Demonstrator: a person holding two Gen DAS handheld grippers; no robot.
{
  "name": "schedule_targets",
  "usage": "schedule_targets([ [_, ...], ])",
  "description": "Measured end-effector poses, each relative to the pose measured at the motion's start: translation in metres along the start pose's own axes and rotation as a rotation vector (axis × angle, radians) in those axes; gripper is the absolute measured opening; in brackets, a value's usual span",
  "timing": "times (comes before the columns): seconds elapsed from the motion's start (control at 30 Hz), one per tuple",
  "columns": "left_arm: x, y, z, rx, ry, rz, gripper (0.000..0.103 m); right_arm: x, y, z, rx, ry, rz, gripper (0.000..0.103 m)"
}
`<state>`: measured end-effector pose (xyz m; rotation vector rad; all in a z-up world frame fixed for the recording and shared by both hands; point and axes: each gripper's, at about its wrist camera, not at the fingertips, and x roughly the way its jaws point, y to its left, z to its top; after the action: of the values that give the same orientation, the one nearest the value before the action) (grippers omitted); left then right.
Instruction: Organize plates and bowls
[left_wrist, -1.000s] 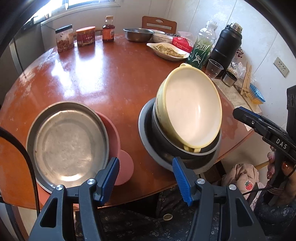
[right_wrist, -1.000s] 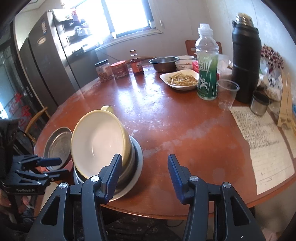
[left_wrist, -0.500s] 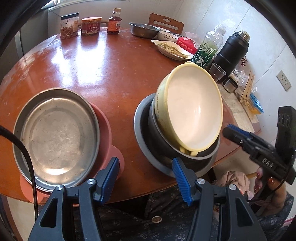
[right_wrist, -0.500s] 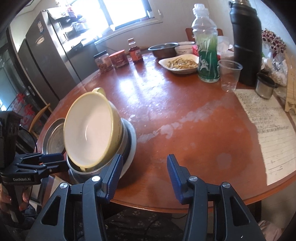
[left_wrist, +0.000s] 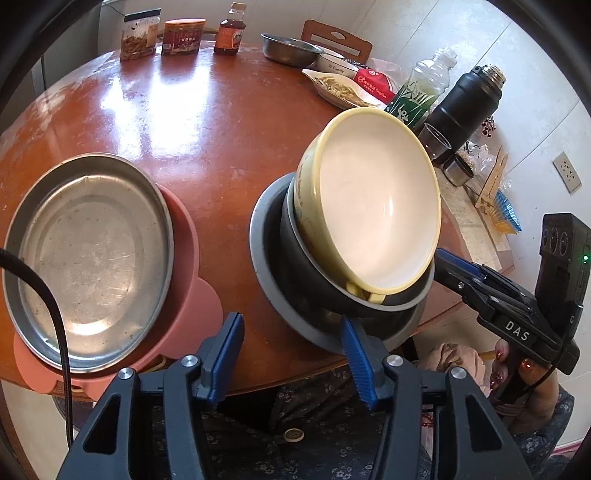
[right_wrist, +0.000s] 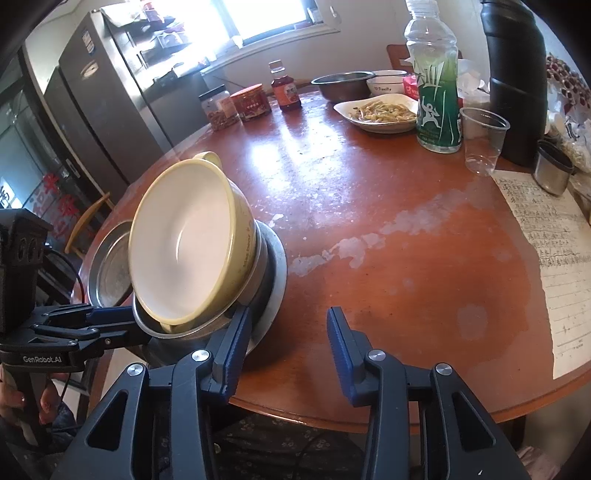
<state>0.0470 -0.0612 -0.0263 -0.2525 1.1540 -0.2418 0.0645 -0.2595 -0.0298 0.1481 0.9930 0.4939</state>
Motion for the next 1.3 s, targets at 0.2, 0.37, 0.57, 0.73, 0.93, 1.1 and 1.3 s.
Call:
schedule_targets([
  [0.2,0.005,0.009,0.002,-0.052,0.004,-0.061,0.051,0.007,-0.003,0.005,0.003,0.012,0.037,0.036],
  [0.37,0.011,0.017,0.002,-0.099,0.026,-0.145,0.051,0.012,-0.008,0.01,0.019,0.001,0.073,0.03],
  [0.57,0.018,0.021,0.005,-0.123,0.035,-0.237,0.039,0.013,-0.014,0.011,0.042,-0.01,0.098,0.028],
  [0.73,0.017,0.016,0.008,-0.095,0.021,-0.261,0.028,0.014,-0.01,0.013,0.032,-0.013,0.113,0.02],
  [0.93,0.017,0.018,0.012,-0.087,-0.01,-0.259,0.027,0.016,-0.007,0.014,0.022,-0.017,0.113,0.016],
  [1.1,0.017,0.016,0.013,-0.066,-0.021,-0.236,0.027,0.018,-0.006,0.015,0.023,-0.025,0.115,0.016],
  [1.3,0.015,0.011,0.016,-0.032,-0.034,-0.201,0.027,0.02,-0.008,0.014,0.04,-0.03,0.134,0.016],
])
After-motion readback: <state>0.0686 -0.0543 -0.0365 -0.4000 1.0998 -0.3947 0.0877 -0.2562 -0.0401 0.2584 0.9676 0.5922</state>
